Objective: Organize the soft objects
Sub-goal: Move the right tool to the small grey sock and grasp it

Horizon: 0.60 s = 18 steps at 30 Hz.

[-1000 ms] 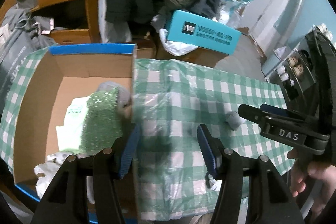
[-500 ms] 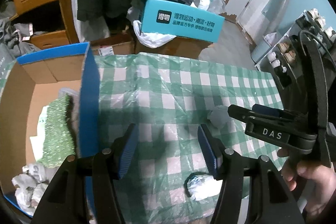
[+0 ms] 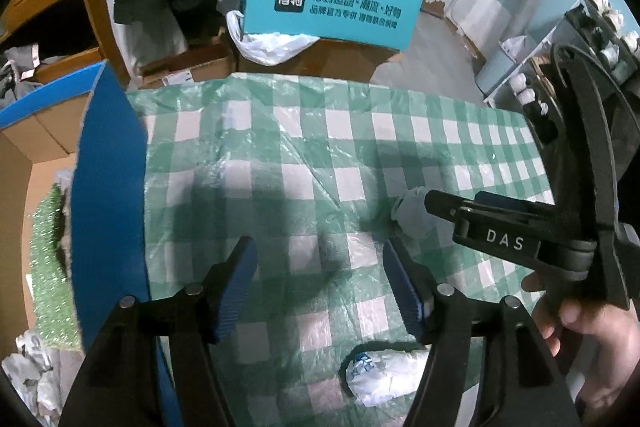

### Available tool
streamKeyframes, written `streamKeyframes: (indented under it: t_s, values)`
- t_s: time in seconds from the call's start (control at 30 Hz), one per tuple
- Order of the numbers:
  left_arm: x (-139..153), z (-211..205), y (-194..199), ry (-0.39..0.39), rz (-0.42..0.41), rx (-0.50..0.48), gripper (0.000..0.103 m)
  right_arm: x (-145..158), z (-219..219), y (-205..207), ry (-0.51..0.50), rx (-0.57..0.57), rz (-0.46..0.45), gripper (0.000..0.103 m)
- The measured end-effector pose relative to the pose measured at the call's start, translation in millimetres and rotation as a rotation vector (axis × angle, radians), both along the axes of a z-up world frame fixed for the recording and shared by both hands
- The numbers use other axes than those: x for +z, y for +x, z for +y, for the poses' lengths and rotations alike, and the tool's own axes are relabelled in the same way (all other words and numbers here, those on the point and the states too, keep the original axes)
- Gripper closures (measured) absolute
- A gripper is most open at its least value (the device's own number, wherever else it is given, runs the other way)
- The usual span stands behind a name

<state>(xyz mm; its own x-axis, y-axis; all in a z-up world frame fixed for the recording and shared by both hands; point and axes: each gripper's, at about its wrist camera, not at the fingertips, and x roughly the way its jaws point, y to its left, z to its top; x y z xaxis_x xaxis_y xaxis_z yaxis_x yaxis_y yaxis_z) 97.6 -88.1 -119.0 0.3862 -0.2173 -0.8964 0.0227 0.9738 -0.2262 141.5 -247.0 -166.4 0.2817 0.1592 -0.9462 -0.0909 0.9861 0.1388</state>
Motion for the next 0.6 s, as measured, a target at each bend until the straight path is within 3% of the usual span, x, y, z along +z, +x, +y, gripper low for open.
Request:
streamKeyframes:
  t_s: [0.6]
  values:
    - [-42, -9, 19, 0.006, 0.103, -0.030, 0.036, -53, -1, 18, -0.005, 0.007, 0.082, 0.034]
